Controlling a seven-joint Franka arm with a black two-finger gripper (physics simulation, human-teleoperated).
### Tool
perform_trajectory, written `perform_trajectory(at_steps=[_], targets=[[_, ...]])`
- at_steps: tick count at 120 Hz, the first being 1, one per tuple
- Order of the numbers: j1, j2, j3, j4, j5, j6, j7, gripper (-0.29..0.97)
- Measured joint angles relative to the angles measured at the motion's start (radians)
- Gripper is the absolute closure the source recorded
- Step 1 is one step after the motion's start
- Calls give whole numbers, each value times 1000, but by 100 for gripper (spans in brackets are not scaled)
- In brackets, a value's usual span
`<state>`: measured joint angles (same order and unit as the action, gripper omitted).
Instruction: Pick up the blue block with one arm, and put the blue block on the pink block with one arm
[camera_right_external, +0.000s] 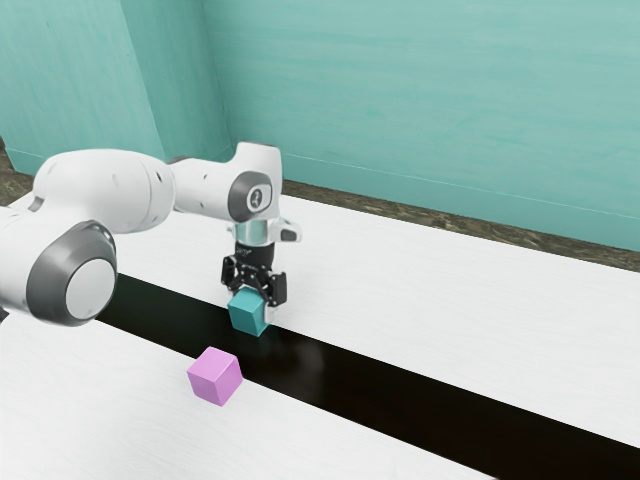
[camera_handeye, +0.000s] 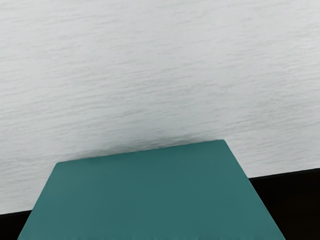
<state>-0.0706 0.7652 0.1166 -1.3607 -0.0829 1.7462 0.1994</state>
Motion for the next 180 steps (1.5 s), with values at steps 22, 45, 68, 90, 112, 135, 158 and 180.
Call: perform_trajectory(at_steps=[22, 45, 68, 90, 112, 135, 158, 180], targets=[[0, -2, 1, 2, 4, 3, 0, 0], [-1, -4, 0, 17, 11, 7, 1, 0], [-5, -2, -2, 17, 19, 11, 1, 0], [-7, -2, -4, 16, 22, 13, 1, 5], [-8, -5, -5, 16, 33, 13, 1, 23], [-9, -5, -8, 17, 47, 11, 0, 25], [-9, -13, -8, 16, 51, 2, -2, 28], [-9, -37, -8, 17, 60, -30, -10, 28]])
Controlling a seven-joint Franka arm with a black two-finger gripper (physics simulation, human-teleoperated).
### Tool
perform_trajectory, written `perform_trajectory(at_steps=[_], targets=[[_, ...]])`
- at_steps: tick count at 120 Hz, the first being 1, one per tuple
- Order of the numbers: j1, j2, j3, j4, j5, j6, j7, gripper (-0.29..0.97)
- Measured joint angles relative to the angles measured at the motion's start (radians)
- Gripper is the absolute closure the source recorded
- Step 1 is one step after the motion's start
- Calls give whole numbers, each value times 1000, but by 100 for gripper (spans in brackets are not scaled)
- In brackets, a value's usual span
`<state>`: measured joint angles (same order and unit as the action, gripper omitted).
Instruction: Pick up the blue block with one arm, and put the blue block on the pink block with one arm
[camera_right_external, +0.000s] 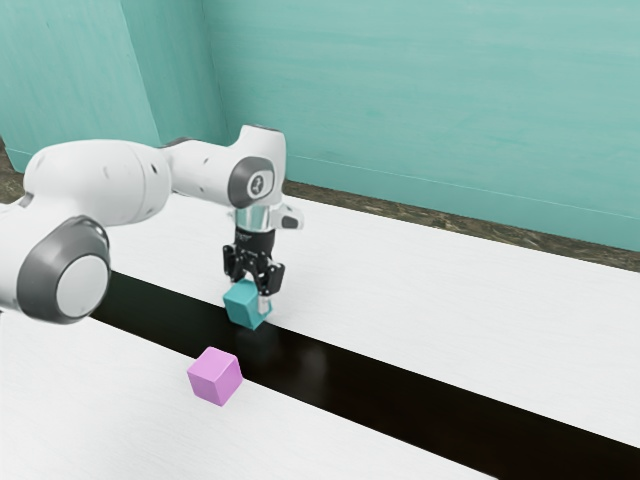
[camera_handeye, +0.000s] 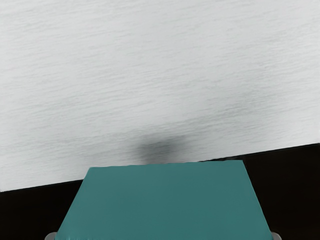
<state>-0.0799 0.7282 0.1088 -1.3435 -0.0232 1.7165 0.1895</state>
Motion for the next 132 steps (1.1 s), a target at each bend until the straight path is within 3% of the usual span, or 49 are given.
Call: perform_trajectory(at_steps=[27, 104, 132], targets=[[-6, -65, 0, -12, 37, -76, -20, 28], [-56, -401, -14, -404, 70, -77, -99, 28], [-57, -416, -36, -458, 70, -72, -138, 28]])
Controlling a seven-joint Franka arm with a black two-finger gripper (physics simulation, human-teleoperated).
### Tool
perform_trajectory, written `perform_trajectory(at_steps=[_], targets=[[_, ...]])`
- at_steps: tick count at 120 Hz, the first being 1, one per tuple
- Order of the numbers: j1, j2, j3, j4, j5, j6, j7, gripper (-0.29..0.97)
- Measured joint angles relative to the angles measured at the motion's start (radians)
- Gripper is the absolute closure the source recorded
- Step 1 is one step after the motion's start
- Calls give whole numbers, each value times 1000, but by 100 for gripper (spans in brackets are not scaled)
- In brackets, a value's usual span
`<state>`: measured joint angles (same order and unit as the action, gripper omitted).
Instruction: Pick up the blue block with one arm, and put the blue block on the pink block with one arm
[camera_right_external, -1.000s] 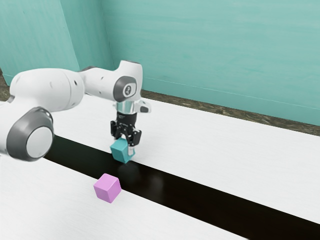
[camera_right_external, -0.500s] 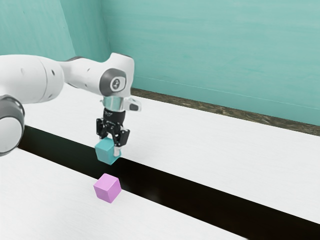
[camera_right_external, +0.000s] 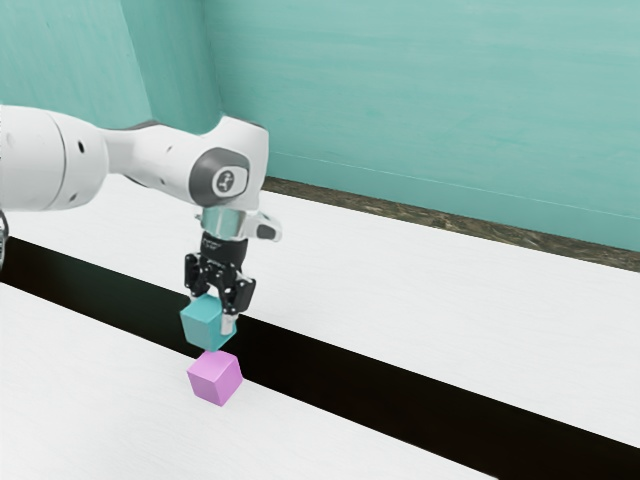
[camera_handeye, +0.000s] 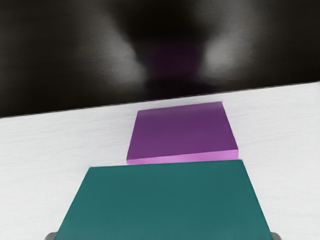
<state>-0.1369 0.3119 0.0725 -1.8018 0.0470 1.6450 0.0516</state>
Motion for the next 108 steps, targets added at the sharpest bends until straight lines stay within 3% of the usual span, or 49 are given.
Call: perform_trajectory(at_steps=[40, 108], targets=[[0, -109, -8, -151, 0, 46, -37, 28], [0, -69, -10, -168, -4, 129, -83, 28]])
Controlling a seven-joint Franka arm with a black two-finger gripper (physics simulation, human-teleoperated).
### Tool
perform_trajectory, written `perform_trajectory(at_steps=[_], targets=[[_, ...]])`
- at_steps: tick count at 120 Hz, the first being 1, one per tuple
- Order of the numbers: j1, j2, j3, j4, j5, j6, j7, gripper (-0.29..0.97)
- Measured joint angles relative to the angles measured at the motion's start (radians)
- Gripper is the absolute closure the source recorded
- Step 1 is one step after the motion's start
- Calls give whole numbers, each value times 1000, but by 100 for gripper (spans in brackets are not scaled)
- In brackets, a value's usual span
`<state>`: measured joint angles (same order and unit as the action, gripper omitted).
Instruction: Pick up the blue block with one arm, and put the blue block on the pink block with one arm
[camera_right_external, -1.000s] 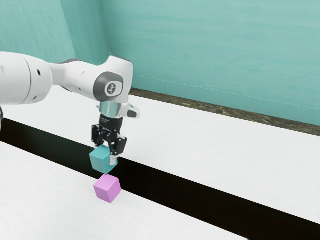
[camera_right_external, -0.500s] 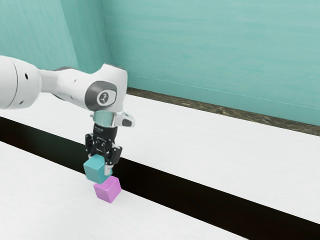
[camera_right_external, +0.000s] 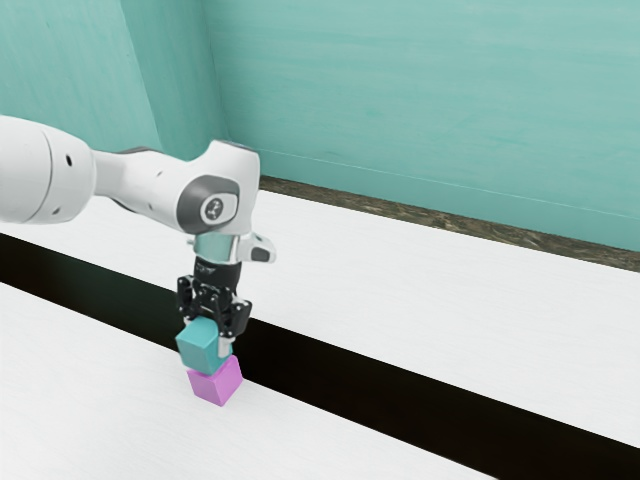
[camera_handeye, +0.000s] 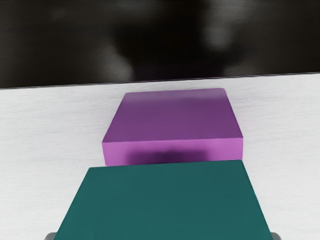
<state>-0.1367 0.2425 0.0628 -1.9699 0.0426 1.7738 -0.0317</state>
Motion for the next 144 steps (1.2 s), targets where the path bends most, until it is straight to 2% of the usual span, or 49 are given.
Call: perform_trajectory(at_steps=[127, 144], targets=[[0, -1, -2, -29, -5, 49, -30, 28], [-1, -2, -4, -29, -7, 49, -30, 19]])
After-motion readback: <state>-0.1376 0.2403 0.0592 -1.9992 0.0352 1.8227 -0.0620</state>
